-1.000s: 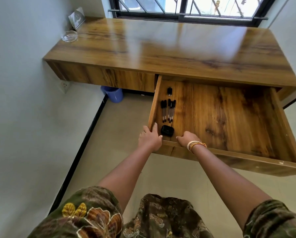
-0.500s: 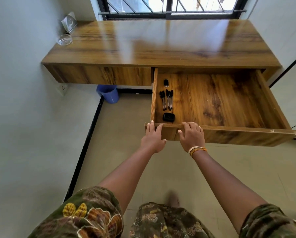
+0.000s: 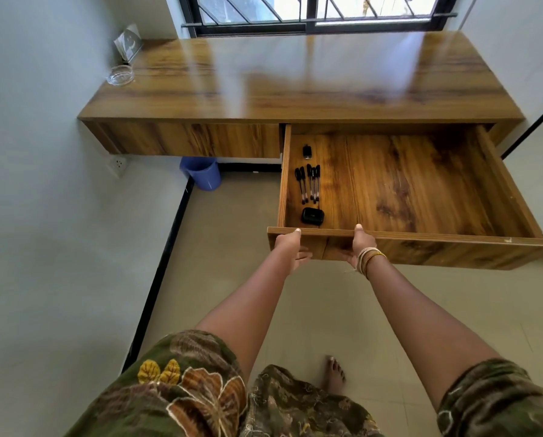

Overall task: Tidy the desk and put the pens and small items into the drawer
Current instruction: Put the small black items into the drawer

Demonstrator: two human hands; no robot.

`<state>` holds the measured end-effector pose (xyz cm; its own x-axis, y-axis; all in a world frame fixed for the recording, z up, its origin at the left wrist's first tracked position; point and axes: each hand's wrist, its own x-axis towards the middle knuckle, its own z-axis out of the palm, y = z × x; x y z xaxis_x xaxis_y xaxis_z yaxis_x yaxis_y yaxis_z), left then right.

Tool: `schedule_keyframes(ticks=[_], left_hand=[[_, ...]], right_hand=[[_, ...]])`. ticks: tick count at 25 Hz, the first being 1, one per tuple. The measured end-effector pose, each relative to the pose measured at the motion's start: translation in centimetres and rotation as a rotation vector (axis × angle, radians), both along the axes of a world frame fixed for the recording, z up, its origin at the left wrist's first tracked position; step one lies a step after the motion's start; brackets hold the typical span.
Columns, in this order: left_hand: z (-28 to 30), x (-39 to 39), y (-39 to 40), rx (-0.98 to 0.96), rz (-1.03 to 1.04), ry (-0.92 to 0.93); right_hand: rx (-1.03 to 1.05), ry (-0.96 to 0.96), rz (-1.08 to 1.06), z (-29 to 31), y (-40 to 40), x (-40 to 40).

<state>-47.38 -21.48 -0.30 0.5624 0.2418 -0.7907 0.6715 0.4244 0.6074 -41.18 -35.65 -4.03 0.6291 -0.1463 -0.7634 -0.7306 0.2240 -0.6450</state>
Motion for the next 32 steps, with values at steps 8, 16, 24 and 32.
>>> schedule_keyframes(ticks=[8,16,24,32], left_hand=[[-1.5,6.1,-0.1,-0.079,0.164,0.042],[-0.7,14.2,0.7,-0.056,0.217,0.016],[0.2,23.0,3.2,-0.023,0.086,0.042],[0.9,30.7,6.6,-0.082,0.014,0.004]], right_hand=[[0.132,0.055,-0.020,0.4,1.0,5.7],[0.105,0.030,0.087,0.5,2.3,13.6],[0.077,-0.003,0.133,-0.2,4.3,21.9],[0.245,0.047,0.036,1.5,4.3,30.2]])
